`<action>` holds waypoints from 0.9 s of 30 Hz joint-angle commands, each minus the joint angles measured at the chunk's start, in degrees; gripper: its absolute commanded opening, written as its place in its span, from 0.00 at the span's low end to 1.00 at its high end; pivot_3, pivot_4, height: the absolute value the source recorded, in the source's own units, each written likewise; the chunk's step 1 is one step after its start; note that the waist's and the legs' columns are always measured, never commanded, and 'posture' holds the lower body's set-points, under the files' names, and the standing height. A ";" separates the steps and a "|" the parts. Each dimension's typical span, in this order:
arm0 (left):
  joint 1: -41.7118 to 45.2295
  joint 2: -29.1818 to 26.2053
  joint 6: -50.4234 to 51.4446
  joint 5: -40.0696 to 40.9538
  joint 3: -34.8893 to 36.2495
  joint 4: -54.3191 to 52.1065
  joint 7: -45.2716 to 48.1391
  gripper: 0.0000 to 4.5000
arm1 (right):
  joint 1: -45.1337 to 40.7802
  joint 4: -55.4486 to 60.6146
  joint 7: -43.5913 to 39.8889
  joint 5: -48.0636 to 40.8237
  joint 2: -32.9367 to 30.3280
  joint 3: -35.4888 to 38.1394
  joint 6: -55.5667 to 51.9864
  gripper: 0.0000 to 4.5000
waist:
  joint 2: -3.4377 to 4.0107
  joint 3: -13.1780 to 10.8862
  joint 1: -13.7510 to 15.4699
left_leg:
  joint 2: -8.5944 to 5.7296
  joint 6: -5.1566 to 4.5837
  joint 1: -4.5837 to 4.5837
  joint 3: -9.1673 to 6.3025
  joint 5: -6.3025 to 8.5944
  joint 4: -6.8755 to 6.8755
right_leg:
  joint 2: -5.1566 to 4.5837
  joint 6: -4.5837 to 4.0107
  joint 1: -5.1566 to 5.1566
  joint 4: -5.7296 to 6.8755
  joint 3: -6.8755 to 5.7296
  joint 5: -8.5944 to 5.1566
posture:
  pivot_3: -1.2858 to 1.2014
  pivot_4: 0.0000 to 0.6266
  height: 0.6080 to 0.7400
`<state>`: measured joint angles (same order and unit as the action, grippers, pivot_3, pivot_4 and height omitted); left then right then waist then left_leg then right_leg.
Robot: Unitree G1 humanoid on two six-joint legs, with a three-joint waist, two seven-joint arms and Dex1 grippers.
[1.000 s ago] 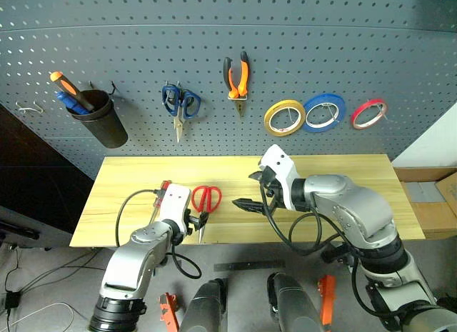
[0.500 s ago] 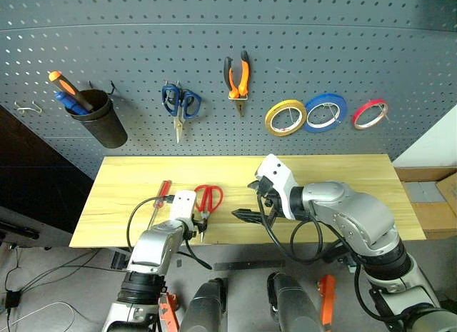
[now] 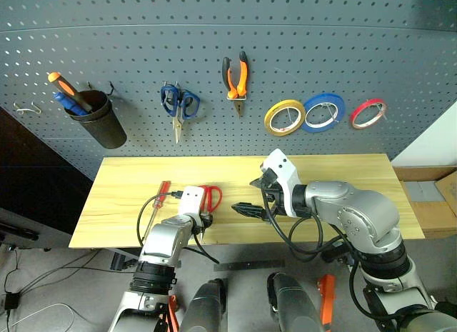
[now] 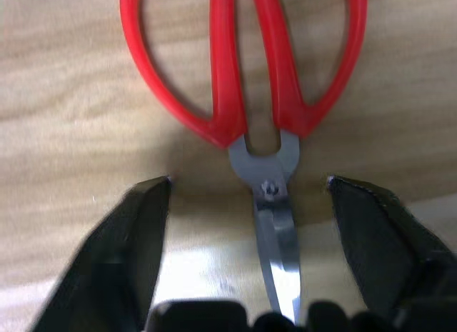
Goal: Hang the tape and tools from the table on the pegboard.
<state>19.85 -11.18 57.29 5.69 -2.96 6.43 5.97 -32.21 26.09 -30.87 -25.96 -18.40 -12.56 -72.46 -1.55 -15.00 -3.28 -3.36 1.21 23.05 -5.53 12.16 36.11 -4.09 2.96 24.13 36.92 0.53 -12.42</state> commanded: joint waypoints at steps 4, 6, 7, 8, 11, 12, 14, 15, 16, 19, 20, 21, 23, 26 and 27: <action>0.22 0.27 -4.44 -0.15 0.43 4.47 1.97 0.24 | -0.28 1.31 1.06 -1.47 0.08 1.24 -0.39 1.00 | 0.00 0.00 -0.01 | 0.00 0.00 0.00 0.01 0.00 0.00 | 0.00 0.00 0.00 -0.02 0.01 0.00 | 0.47 0.41 1.00; 0.04 -0.05 -6.78 -0.34 -0.03 4.65 3.14 0.23 | -0.21 1.43 1.30 -1.62 -0.14 1.44 -0.62 1.00 | 0.00 0.00 -0.01 | 0.00 0.00 0.00 0.00 0.00 0.00 | -0.01 0.00 0.00 -0.01 0.00 0.00 | 0.46 0.41 1.00; -0.32 -0.40 -8.04 -0.50 -0.64 4.26 4.03 0.23 | -0.15 1.51 1.40 -1.70 -0.30 1.52 -0.70 1.00 | 0.00 0.00 -0.02 | 0.00 0.00 0.00 0.00 0.00 0.00 | -0.01 0.00 0.00 -0.01 0.00 0.00 | 0.46 0.41 1.00; -0.60 -0.62 -8.94 -0.65 -1.04 3.99 4.70 0.23 | -0.11 1.60 1.49 -1.80 -0.42 1.57 -0.76 1.00 | 0.00 0.00 -0.03 | 0.00 0.00 0.00 0.00 0.00 0.00 | -0.01 0.00 0.00 -0.01 0.00 0.00 | 0.46 0.41 1.00; -2.90 -1.34 -12.33 0.34 -1.15 0.67 7.58 0.23 | 0.03 2.42 1.54 -2.22 -1.08 2.06 -1.11 1.00 | 0.00 -0.01 -0.08 | 0.01 0.00 0.02 0.01 0.00 -0.02 | -0.01 0.00 0.01 -0.06 0.01 0.00 | 0.46 0.41 1.00; -3.93 -1.42 -13.67 0.81 -0.46 -0.70 8.03 0.23 | 0.03 2.92 1.57 -2.39 -1.45 2.24 -1.12 1.00 | 0.00 -0.01 -0.09 | 0.00 0.00 0.03 0.02 0.00 -0.04 | -0.02 0.00 0.04 -0.07 0.03 -0.01 | 0.46 0.42 1.00; -5.61 -1.53 -15.77 1.73 0.76 -3.00 9.03 0.23 | 0.01 3.86 1.63 -2.82 -2.05 2.48 -1.13 1.00 | -0.02 -0.04 -0.13 | 0.01 0.00 0.09 0.02 0.01 -0.05 | -0.03 -0.01 0.10 -0.09 0.04 -0.01 | 0.46 0.42 1.00; -7.30 -2.46 -18.17 1.61 1.04 -5.30 9.72 0.23 | -0.12 4.77 1.52 -2.82 -2.90 2.43 -0.51 1.00 | -0.03 -0.04 -0.14 | 0.02 0.00 0.15 0.01 0.01 -0.06 | -0.07 -0.01 0.15 -0.09 0.04 -0.01 | 0.46 0.42 1.00; -9.00 -3.37 -20.46 1.42 1.46 -7.62 10.29 0.23 | -0.30 5.68 1.29 -2.71 -3.87 2.24 0.22 1.00 | -0.04 -0.06 -0.21 | 0.03 0.00 0.23 0.00 0.01 -0.05 | -0.08 -0.01 0.23 -0.09 0.03 -0.01 | 0.46 0.42 1.00; -14.04 -6.33 -27.19 0.30 2.48 -13.80 11.34 0.23 | -0.80 8.06 0.53 -1.46 -7.35 0.68 3.80 1.00 | -0.04 -0.07 -0.21 | 0.07 0.01 0.38 -0.04 0.01 -0.05 | -0.17 -0.02 0.38 -0.10 0.02 -0.01 | 0.46 0.42 1.00; -15.49 -7.01 -29.02 0.18 3.02 -15.50 11.35 0.23 | -0.91 8.62 0.17 -1.21 -8.33 0.25 5.04 1.00 | -0.04 -0.07 -0.17 | 0.08 0.01 0.41 -0.03 0.02 -0.06 | -0.20 -0.02 0.43 -0.11 0.03 -0.01 | 0.46 0.42 1.00; -16.77 -7.71 -30.80 -0.11 3.42 -16.98 11.39 0.23 | -1.01 9.18 -0.49 -0.59 -9.43 -0.40 7.28 1.00 | -0.04 -0.08 -0.14 | 0.08 0.01 0.42 -0.03 0.01 -0.06 | -0.21 -0.03 0.43 -0.11 0.03 -0.02 | 0.46 0.42 1.00; -19.55 -8.60 -34.45 -0.02 5.02 -20.54 11.47 0.23 | -1.39 10.77 -1.90 1.04 -10.93 -1.11 13.71 1.00 | -0.03 -0.08 -0.11 | 0.08 0.01 0.47 -0.03 0.02 -0.05 | -0.25 -0.03 0.44 -0.16 0.01 -0.02 | 0.47 0.42 1.00; -21.76 -7.82 -35.81 1.94 8.35 -24.46 10.62 0.23 | -1.85 11.91 -3.65 1.22 -11.45 -0.66 18.82 1.00 | -0.07 -0.10 -0.09 | 0.06 0.00 0.54 -0.02 0.02 -0.05 | -0.26 -0.01 0.46 -0.25 -0.02 -0.02 | 0.47 0.42 1.00; -22.28 -8.29 -36.74 1.84 8.87 -26.04 10.85 0.23 | -1.91 12.01 -4.23 1.39 -11.49 -0.64 20.74 1.00 | -0.07 -0.10 -0.08 | 0.06 0.00 0.57 -0.06 0.02 -0.05 | -0.26 -0.01 0.47 -0.26 -0.05 -0.02 | 0.47 0.41 1.00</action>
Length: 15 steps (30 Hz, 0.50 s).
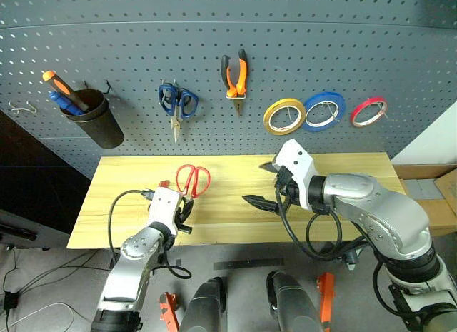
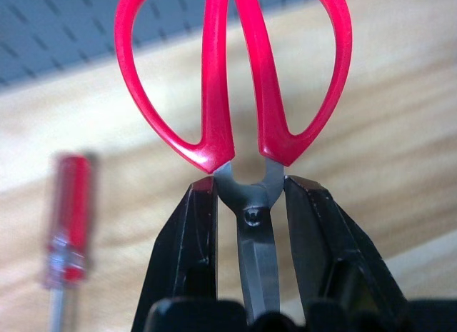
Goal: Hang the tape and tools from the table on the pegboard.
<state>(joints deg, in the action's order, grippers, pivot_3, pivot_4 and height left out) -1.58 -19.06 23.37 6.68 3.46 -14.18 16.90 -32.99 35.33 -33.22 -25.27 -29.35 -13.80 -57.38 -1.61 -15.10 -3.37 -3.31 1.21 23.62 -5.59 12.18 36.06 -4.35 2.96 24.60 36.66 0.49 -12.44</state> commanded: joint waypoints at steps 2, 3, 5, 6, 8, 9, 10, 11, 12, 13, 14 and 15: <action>-1.28 -0.57 -3.87 1.03 3.61 -8.15 -0.03 0.23 | -1.00 2.58 -2.85 1.50 -0.20 0.70 10.37 1.00 | -0.03 -0.01 0.08 | 0.01 0.00 0.13 -0.10 0.00 0.03 | 0.02 0.00 0.06 0.00 -0.12 0.00 | 0.47 0.41 1.00; -1.02 -0.42 -4.11 1.20 3.94 -8.89 -0.11 0.23 | -0.85 2.34 -3.03 1.64 0.10 0.91 11.80 1.00 | -0.02 -0.01 0.09 | 0.00 0.00 0.17 -0.12 0.00 0.03 | 0.03 0.00 0.09 0.00 -0.14 0.00 | 0.48 0.40 1.00; 0.24 -0.11 -4.36 1.23 4.23 -9.81 -0.42 0.23 | -0.60 1.48 -3.10 2.07 0.60 1.24 14.06 1.00 | -0.03 -0.01 0.21 | -0.02 0.00 0.21 -0.13 0.00 0.03 | 0.03 0.00 0.13 0.01 -0.15 0.00 | 0.48 0.40 1.00; 1.55 -0.13 -4.77 1.08 4.31 -10.36 -0.54 0.23 | -0.54 0.68 -3.01 2.48 1.12 1.39 15.66 1.00 | -0.03 -0.01 0.27 | -0.02 0.00 0.21 -0.13 0.00 0.03 | 0.04 0.00 0.13 0.01 -0.15 0.00 | 0.48 0.40 1.00; 3.98 -0.46 -5.89 0.60 4.23 -11.16 -0.40 0.23 | -0.60 -0.93 -3.10 3.49 1.87 1.35 18.93 1.00 | -0.04 -0.01 0.40 | -0.03 0.00 0.22 -0.14 -0.01 0.04 | 0.11 0.00 0.13 0.02 -0.17 0.01 | 0.49 0.40 1.00; 4.84 -0.62 -6.16 0.39 4.16 -11.34 -0.33 0.23 | -0.65 -1.62 -3.22 3.79 2.12 1.37 20.11 1.00 | -0.04 -0.01 0.46 | -0.04 0.00 0.22 -0.15 -0.01 0.06 | 0.17 0.00 0.12 0.03 -0.18 0.01 | 0.49 0.40 1.00; 5.59 -0.69 -6.32 0.26 4.24 -11.53 -0.40 0.23 | -0.74 -2.25 -3.40 3.79 2.44 1.51 21.00 1.00 | -0.04 -0.01 0.52 | -0.04 0.00 0.23 -0.15 -0.01 0.07 | 0.18 0.00 0.12 0.04 -0.18 0.01 | 0.49 0.40 1.00; 6.18 -0.83 -6.52 0.04 4.30 -11.66 -0.43 0.23 | -0.85 -2.81 -3.61 3.67 2.75 1.71 21.62 1.00 | -0.04 -0.01 0.52 | -0.04 0.00 0.22 -0.14 -0.01 0.07 | 0.20 0.00 0.12 0.05 -0.18 0.01 | 0.49 0.40 1.00; 6.80 -1.16 -7.15 -0.62 4.40 -11.85 -0.64 0.23 | -1.11 -3.43 -3.73 3.54 3.10 2.01 22.05 1.00 | -0.04 -0.01 0.54 | -0.04 0.00 0.22 -0.13 -0.01 0.07 | 0.20 -0.01 0.12 0.05 -0.17 0.01 | 0.48 0.39 1.00; 7.50 -1.39 -7.86 -1.67 4.62 -11.98 -1.38 0.23 | -1.34 -3.99 -3.75 3.48 3.42 2.32 22.52 1.00 | -0.04 -0.01 0.49 | -0.04 0.00 0.21 -0.12 -0.01 0.05 | 0.20 -0.01 0.13 0.05 -0.16 0.01 | 0.48 0.39 1.00; 7.93 -1.55 -8.35 -2.41 4.75 -12.03 -1.92 0.23 | -1.48 -4.37 -3.76 3.49 3.61 2.51 22.88 1.00 | -0.04 -0.01 0.42 | -0.04 0.00 0.21 -0.11 -0.01 0.04 | 0.21 -0.02 0.14 0.05 -0.15 0.01 | 0.48 0.39 1.00; 8.60 -1.66 -9.01 -3.20 4.61 -12.10 -2.45 0.23 | -1.61 -4.75 -3.75 3.67 3.70 2.65 23.26 1.00 | -0.04 -0.01 0.38 | -0.04 0.00 0.22 -0.10 -0.01 0.03 | 0.22 -0.03 0.17 0.06 -0.14 0.02 | 0.48 0.39 1.00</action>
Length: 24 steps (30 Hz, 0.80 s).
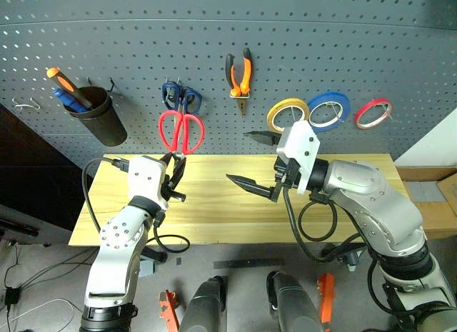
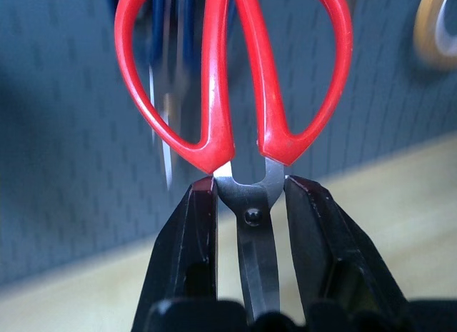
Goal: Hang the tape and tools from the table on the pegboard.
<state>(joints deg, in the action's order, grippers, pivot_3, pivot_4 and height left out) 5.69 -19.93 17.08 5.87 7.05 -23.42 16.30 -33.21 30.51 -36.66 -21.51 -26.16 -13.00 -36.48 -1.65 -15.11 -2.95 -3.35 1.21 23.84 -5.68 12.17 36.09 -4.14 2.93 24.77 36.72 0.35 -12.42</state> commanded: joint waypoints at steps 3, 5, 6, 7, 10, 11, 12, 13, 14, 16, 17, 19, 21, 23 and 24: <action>3.09 -0.64 -3.46 -3.59 0.24 -2.80 -2.69 0.23 | -1.63 -0.71 -0.23 0.20 0.69 1.99 2.94 1.00 | 0.00 0.00 0.06 | 0.00 0.00 0.05 0.01 0.00 -0.01 | 0.00 -0.04 0.11 0.08 0.02 0.02 | 0.48 0.39 1.00; 3.90 -0.30 -2.94 -3.68 -0.06 -2.20 -2.91 0.23 | -1.67 -1.00 -0.16 0.21 0.73 1.97 2.88 1.00 | 0.00 0.00 0.07 | -0.01 0.00 0.07 0.01 0.00 0.00 | 0.00 -0.04 0.13 0.09 0.03 0.03 | 0.48 0.38 1.00; 4.31 -0.22 -2.87 -3.73 -0.14 -1.68 -2.91 0.23 | -1.69 -1.08 -0.08 0.14 0.80 1.95 2.73 1.00 | 0.00 0.00 0.06 | -0.01 0.00 0.06 0.03 0.00 0.01 | 0.01 -0.04 0.13 0.10 0.05 0.02 | 0.48 0.38 1.00; 4.94 -0.18 -2.62 -3.84 -0.28 -0.75 -2.91 0.23 | -1.73 -1.13 0.00 0.17 0.86 1.88 2.72 1.00 | 0.00 0.00 0.05 | -0.01 0.00 0.06 0.05 0.00 0.01 | 0.01 -0.03 0.14 0.10 0.06 0.02 | 0.48 0.38 1.00; 6.48 -0.51 -2.81 -4.28 -0.81 1.42 -2.52 0.23 | -1.98 -1.28 0.14 0.17 1.09 1.65 2.52 1.00 | 0.00 0.00 0.05 | 0.00 0.00 0.06 0.05 -0.01 0.03 | 0.03 -0.04 0.15 0.13 0.06 0.03 | 0.48 0.38 1.00; 6.96 -0.60 -3.01 -4.48 -0.94 2.17 -2.48 0.23 | -2.11 -1.35 0.12 0.12 1.21 1.60 2.47 1.00 | 0.00 0.00 0.04 | 0.00 0.00 0.06 0.05 -0.01 0.03 | 0.04 -0.04 0.15 0.14 0.06 0.03 | 0.48 0.38 1.00; 7.48 -0.64 -3.22 -4.63 -1.03 3.00 -2.45 0.23 | -2.35 -1.42 0.05 -0.02 1.38 1.60 2.47 1.00 | 0.00 0.00 0.04 | 0.00 0.00 0.06 0.05 -0.01 0.03 | 0.04 -0.04 0.15 0.15 0.06 0.03 | 0.48 0.38 1.00; 7.93 -0.62 -3.50 -4.75 -1.00 3.69 -2.53 0.23 | -2.61 -1.50 -0.03 -0.18 1.57 1.65 2.52 1.00 | 0.00 0.00 0.02 | 0.00 0.00 0.06 0.05 -0.01 0.03 | 0.04 -0.04 0.15 0.14 0.06 0.03 | 0.48 0.38 1.00; 8.51 -0.33 -3.04 -4.59 -0.75 4.55 -2.87 0.23 | -3.05 -1.69 0.08 -0.35 1.89 1.88 2.55 1.00 | 0.00 0.00 -0.02 | 0.00 0.00 0.05 0.06 -0.01 0.04 | 0.04 -0.04 0.15 0.15 0.07 0.03 | 0.48 0.38 1.00; 9.35 0.01 -2.69 -4.39 -0.46 6.11 -3.26 0.23 | -3.88 -2.10 0.35 -0.57 2.46 2.38 2.52 1.00 | 0.00 0.00 -0.06 | 0.00 0.00 0.05 0.07 -0.01 0.04 | 0.05 -0.13 0.17 0.16 0.08 0.08 | 0.48 0.38 1.00; 9.69 0.07 -2.73 -4.26 -0.49 6.81 -3.23 0.23 | -4.24 -2.29 0.45 -0.57 2.68 2.56 2.54 1.00 | 0.00 0.00 -0.07 | 0.00 0.00 0.06 0.07 -0.01 0.04 | 0.05 -0.16 0.18 0.16 0.08 0.10 | 0.48 0.38 1.00; 10.22 0.05 -3.00 -4.28 -0.96 7.84 -3.12 0.23 | -4.75 -2.50 0.52 -0.49 2.86 2.75 2.59 1.00 | -0.01 0.01 -0.13 | 0.00 0.00 0.06 0.08 -0.01 0.05 | 0.05 -0.26 0.18 0.17 0.09 0.17 | 0.48 0.38 1.00; 10.68 0.26 -2.91 -4.21 -1.32 8.57 -3.22 0.23 | -5.01 -2.64 0.56 -0.44 2.94 2.81 2.62 1.00 | -0.01 0.01 -0.16 | -0.01 0.00 0.06 0.07 -0.01 0.05 | 0.05 -0.27 0.18 0.17 0.09 0.18 | 0.48 0.38 1.00; 10.99 0.28 -2.83 -4.11 -1.69 9.04 -3.01 0.23 | -5.08 -2.67 0.58 -0.39 3.01 2.80 2.63 1.00 | -0.01 0.01 -0.18 | -0.01 0.00 0.06 0.07 -0.01 0.04 | 0.05 -0.28 0.18 0.17 0.09 0.19 | 0.48 0.37 1.00; 11.03 0.28 -2.82 -4.16 -1.88 9.09 -3.01 0.30 | -5.05 -2.64 0.62 -0.38 3.06 2.80 2.63 1.00 | -0.01 0.01 -0.20 | -0.01 0.00 0.06 0.08 -0.01 0.04 | 0.05 -0.28 0.19 0.17 0.10 0.19 | 0.48 0.37 1.00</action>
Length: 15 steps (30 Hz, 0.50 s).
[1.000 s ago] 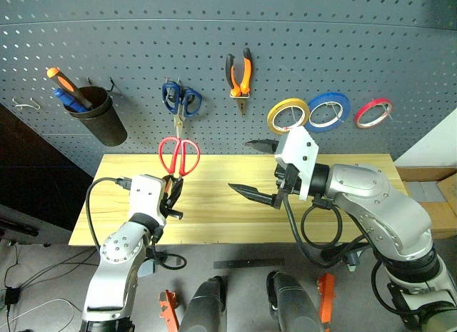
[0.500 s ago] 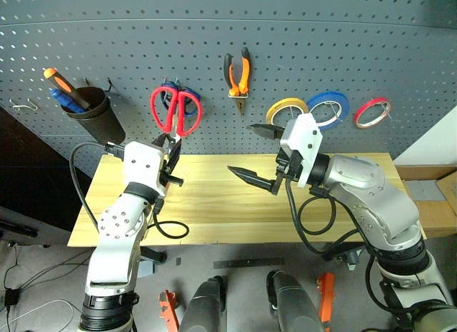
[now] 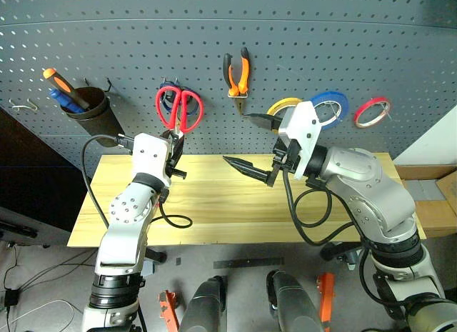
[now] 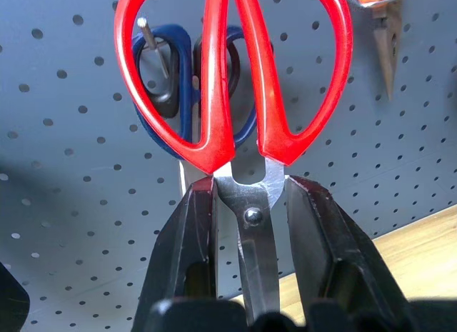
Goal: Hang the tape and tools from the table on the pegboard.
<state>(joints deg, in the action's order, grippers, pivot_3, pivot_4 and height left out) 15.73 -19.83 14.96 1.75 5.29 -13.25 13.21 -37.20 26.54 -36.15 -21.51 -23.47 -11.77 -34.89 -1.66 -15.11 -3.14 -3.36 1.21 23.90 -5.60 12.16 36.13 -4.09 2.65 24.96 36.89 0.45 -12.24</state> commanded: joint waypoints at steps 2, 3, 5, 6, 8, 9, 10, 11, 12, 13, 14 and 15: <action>0.74 -0.09 -0.58 -0.49 -0.62 -1.14 0.11 0.44 | -0.98 1.44 0.24 -0.40 0.47 1.55 0.89 1.00 | 0.00 0.00 -0.06 | 0.00 0.00 0.00 0.00 0.00 0.00 | 0.00 0.00 0.00 0.01 0.00 0.00 | 0.47 0.38 1.00; 0.46 -0.22 -0.39 -0.71 -0.84 -1.20 0.11 0.52 | -0.95 1.48 0.31 -0.25 0.43 1.44 0.78 1.00 | 0.00 0.00 -0.07 | 0.00 0.00 0.00 0.00 0.00 0.00 | 0.00 0.00 0.01 0.01 0.00 0.00 | 0.47 0.38 1.00; -0.17 -0.36 -0.11 -0.99 -0.95 -1.27 0.01 0.66 | -1.01 1.27 1.03 0.56 0.27 1.13 0.12 1.00 | 0.00 0.00 -0.09 | 0.00 0.00 -0.01 0.00 0.00 0.00 | 0.00 0.00 0.01 0.03 0.01 0.00 | 0.47 0.38 1.00; -0.76 -0.39 0.11 -1.03 -0.83 -1.20 -0.07 0.73 | -1.06 0.81 1.77 1.16 0.30 0.95 -0.50 1.00 | 0.00 0.00 -0.10 | 0.01 0.00 -0.01 0.01 0.00 0.01 | 0.00 -0.01 0.01 0.03 0.01 0.00 | 0.47 0.38 1.00; -2.77 -0.62 0.88 -0.77 -0.48 -0.88 0.29 0.87 | -0.85 0.10 3.26 1.95 0.42 0.25 -2.85 1.00 | 0.00 0.00 -0.14 | 0.01 0.00 -0.02 0.03 0.00 0.02 | 0.00 0.00 0.01 0.04 0.03 0.00 | 0.47 0.39 1.00; -3.63 -0.78 1.30 -0.55 -0.42 -0.74 0.64 0.93 | -0.71 -0.04 3.78 2.22 0.44 -0.12 -3.84 1.00 | 0.00 0.00 -0.21 | 0.01 0.00 -0.02 0.04 0.00 0.02 | 0.00 -0.01 0.01 0.04 0.05 0.00 | 0.47 0.39 1.00; -4.98 -1.13 2.47 -0.14 0.08 -0.08 1.05 0.99 | -0.31 0.25 4.53 1.80 0.76 -0.84 -6.68 1.00 | 0.00 0.00 -0.31 | 0.01 0.00 -0.03 0.07 0.00 0.02 | 0.00 -0.01 0.02 0.05 0.07 0.00 | 0.47 0.39 1.00; -6.14 -1.67 3.86 0.11 0.45 0.63 1.56 0.99 | 0.07 0.68 5.40 1.46 1.29 -1.56 -9.49 1.00 | 0.01 0.00 -0.36 | 0.01 0.00 -0.03 0.10 0.00 0.01 | 0.00 -0.01 0.06 0.07 0.11 0.00 | 0.47 0.40 1.00; -7.10 -2.47 5.53 -0.04 0.84 1.45 1.88 0.99 | 0.38 1.15 6.39 1.01 2.03 -2.17 -12.29 1.00 | 0.00 0.00 -0.39 | 0.02 0.00 -0.03 0.12 0.00 0.00 | 0.00 -0.01 0.10 0.11 0.14 0.01 | 0.47 0.40 1.00; -7.63 -3.11 8.84 0.35 2.74 2.96 1.29 0.99 | 0.73 1.40 8.10 0.35 3.76 -2.89 -16.40 1.00 | 0.01 0.00 -0.48 | 0.05 0.00 -0.01 0.11 0.00 0.00 | 0.01 -0.02 0.13 0.11 0.14 0.01 | 0.47 0.41 1.00; -7.81 -3.56 11.20 0.70 4.06 3.83 0.77 0.99 | 0.83 1.64 9.29 -0.02 5.06 -3.22 -19.28 1.00 | 0.01 0.00 -0.57 | 0.07 0.00 -0.02 0.11 0.00 -0.01 | 0.02 -0.02 0.14 0.16 0.14 0.00 | 0.47 0.42 1.00; -7.85 -4.82 14.31 1.38 5.55 5.65 1.13 0.99 | 0.96 1.25 11.63 -0.05 7.53 -3.97 -23.72 1.00 | 0.01 -0.01 -0.66 | 0.10 0.00 -0.02 0.08 0.00 -0.01 | 0.02 -0.03 0.16 0.18 0.13 0.01 | 0.47 0.42 1.00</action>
<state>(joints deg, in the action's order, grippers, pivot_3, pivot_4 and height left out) 7.76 -22.73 25.54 2.33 7.13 -8.26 14.48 -36.34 25.72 -27.32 -20.32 -17.97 -14.84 -53.07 -1.65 -15.11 -3.79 -3.24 1.21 23.89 -5.52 12.16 36.12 -4.05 2.62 25.15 37.08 0.58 -12.23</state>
